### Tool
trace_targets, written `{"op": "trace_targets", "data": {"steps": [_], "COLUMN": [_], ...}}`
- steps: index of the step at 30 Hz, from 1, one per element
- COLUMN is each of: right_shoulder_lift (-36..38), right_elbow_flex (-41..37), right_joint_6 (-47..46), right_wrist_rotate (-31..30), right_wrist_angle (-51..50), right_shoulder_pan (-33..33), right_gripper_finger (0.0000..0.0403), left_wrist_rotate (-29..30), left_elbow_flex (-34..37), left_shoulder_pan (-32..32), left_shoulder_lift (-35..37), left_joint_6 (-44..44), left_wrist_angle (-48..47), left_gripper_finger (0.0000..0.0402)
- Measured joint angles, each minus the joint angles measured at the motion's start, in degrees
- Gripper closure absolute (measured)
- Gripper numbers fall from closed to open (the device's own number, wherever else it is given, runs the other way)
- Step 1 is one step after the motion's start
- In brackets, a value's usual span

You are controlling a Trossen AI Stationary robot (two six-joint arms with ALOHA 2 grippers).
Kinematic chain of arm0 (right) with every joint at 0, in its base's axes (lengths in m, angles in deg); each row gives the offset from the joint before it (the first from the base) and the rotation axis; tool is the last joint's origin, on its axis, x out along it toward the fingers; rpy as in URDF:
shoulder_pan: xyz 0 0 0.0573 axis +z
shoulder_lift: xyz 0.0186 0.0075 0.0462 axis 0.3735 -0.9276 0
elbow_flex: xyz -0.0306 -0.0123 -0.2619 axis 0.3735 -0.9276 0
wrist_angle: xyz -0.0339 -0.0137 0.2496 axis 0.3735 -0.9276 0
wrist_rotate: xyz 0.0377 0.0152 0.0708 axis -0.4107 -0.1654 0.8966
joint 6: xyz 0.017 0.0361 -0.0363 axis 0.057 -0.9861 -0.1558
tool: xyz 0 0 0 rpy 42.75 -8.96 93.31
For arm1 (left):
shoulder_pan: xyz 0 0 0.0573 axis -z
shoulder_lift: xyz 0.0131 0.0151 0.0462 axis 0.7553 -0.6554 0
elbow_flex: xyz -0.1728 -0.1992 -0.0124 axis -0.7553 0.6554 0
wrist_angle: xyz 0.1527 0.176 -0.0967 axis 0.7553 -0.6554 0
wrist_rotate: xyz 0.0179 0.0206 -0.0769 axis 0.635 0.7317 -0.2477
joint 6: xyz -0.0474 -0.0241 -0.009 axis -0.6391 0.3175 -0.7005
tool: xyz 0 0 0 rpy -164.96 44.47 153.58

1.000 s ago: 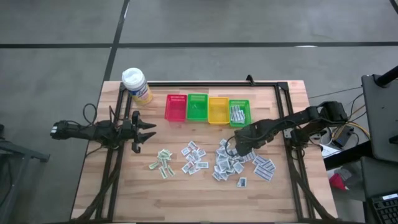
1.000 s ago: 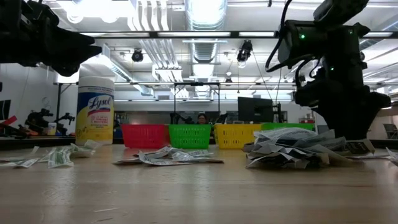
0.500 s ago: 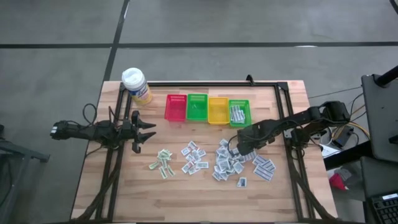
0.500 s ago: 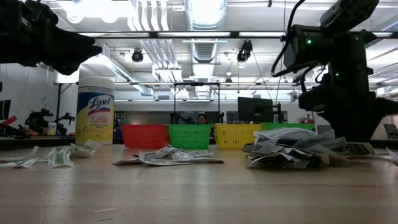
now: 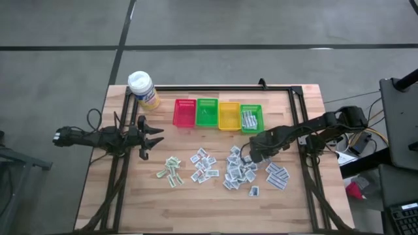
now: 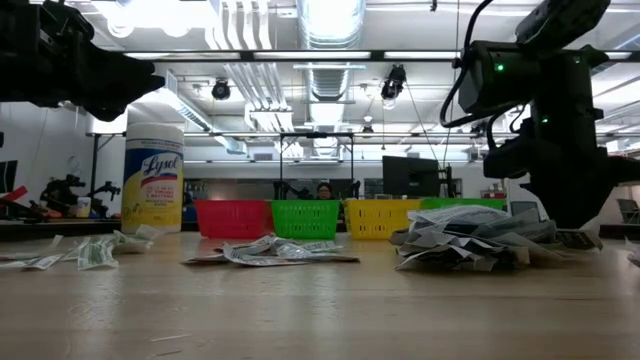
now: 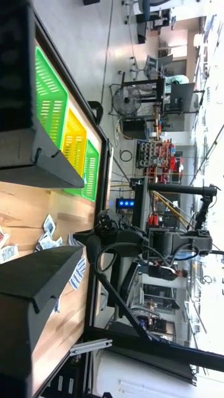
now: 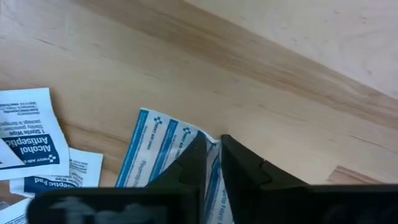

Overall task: Pick & Place First Aid Supplies
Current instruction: Put the blue bandage into the right green bin

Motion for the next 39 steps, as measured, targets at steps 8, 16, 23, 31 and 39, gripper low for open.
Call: {"op": "trace_targets", "data": {"steps": [8, 16, 23, 31, 39], "right_shoulder_lift": [0.25, 3.35, 9.49, 19.74, 30.57], "right_elbow_flex": [2.81, 7.43, 10.73, 13.62, 12.44], "right_joint_6": [0.44, 1.00, 2.73, 9.22, 22.67], "right_wrist_rotate": [-1.34, -1.94, -3.36, -5.05, -0.44], "right_wrist_angle": [-1.81, -3.76, -3.90, -1.73, 15.34], "right_shoulder_pan": [0.02, 0.00, -0.03, -0.07, -0.02], "right_gripper_finger": [0.0394, 0.0394, 0.0394, 0.0394, 0.0394], "left_wrist_rotate": [-0.02, -0.02, -0.02, -0.02, -0.02], "left_elbow_flex": [0.01, 0.02, 0.02, 0.02, 0.00], "left_shoulder_pan": [0.00, 0.00, 0.00, 0.00, 0.00], "left_shoulder_lift": [-0.01, -0.01, -0.07, -0.09, -0.09], "left_joint_6": [-0.13, -0.07, -0.07, -0.02, 0.00], "left_wrist_angle": [0.02, 0.00, -0.01, -0.01, -0.10], "left_gripper_finger": [0.0243, 0.0243, 0.0243, 0.0243, 0.0243]}}
